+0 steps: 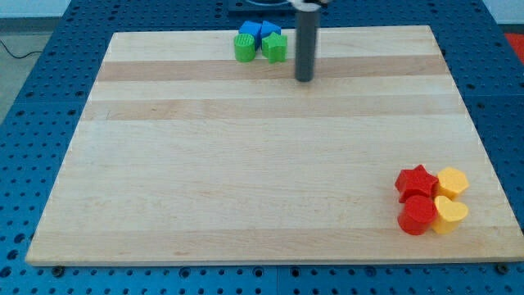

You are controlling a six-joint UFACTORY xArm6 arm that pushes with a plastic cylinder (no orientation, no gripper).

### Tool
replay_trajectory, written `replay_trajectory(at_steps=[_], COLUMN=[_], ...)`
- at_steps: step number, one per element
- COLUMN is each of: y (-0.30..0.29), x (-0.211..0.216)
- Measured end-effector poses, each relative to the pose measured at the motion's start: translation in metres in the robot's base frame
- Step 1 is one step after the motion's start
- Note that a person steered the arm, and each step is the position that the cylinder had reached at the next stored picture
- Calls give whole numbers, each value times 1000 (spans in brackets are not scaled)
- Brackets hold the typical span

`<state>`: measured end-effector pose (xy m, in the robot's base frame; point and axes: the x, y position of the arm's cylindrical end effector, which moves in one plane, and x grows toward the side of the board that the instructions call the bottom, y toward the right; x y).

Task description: Move the green star towards bottom left side

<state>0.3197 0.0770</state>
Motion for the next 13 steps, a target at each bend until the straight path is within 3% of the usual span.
replay_trajectory(at_steps=[2, 4, 5, 8, 10, 12, 13], y=[31, 17, -11, -135, -154, -138, -172], x=[-58, -107, -104, -16, 51, 9, 41])
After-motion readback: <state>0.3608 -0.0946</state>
